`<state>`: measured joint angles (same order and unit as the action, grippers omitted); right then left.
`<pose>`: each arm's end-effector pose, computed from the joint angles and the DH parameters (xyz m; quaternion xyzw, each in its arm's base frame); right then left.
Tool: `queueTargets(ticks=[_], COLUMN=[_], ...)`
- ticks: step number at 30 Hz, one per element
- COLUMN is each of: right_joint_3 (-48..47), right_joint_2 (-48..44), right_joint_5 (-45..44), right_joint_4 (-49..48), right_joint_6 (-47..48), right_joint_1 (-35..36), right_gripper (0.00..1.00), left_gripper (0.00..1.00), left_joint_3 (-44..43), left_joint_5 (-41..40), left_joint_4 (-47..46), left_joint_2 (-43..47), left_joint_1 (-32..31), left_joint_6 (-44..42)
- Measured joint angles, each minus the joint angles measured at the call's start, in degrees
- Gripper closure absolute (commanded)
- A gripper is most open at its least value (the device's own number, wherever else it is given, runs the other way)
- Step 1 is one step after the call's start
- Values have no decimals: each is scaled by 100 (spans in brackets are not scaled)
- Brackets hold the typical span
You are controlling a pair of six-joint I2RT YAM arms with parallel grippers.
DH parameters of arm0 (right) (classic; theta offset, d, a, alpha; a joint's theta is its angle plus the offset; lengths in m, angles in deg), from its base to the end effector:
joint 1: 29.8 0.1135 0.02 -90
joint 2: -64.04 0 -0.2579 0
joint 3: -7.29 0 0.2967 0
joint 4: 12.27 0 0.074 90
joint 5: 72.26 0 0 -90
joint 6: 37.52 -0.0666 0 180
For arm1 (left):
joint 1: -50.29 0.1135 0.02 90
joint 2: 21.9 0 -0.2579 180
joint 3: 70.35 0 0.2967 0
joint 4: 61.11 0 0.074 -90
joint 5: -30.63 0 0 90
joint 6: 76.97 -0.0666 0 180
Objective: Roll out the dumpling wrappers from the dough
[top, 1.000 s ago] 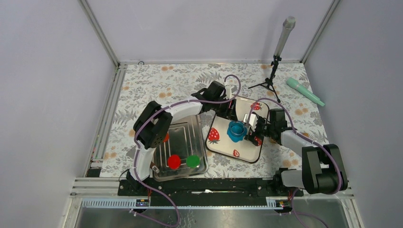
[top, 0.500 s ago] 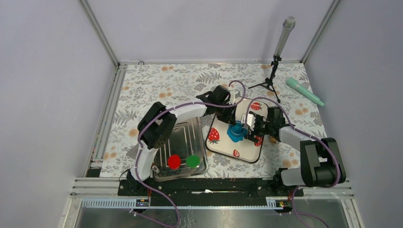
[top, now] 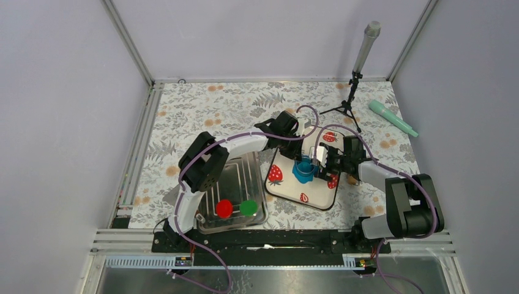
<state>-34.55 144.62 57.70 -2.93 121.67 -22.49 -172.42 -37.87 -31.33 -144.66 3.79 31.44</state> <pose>0.2849 0.0797 0.0892 -0.6393 0.6135 0.1008 0.4524 0.3428 -0.3967 0.1207 0.2856 0.8816 -0.3264 0.1861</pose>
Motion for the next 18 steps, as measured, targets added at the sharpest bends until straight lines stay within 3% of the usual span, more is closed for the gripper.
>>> queueTargets(ticks=[18], right_joint_3=[-184], right_joint_2=[39], right_joint_5=[-76], right_joint_4=[380], right_joint_6=[133], right_joint_1=[20], right_gripper=[12], left_gripper=[100], left_joint_3=[-50], left_joint_5=[-76], left_joint_4=[72], left_joint_2=[-13], left_joint_1=[-2], left_joint_6=[-63])
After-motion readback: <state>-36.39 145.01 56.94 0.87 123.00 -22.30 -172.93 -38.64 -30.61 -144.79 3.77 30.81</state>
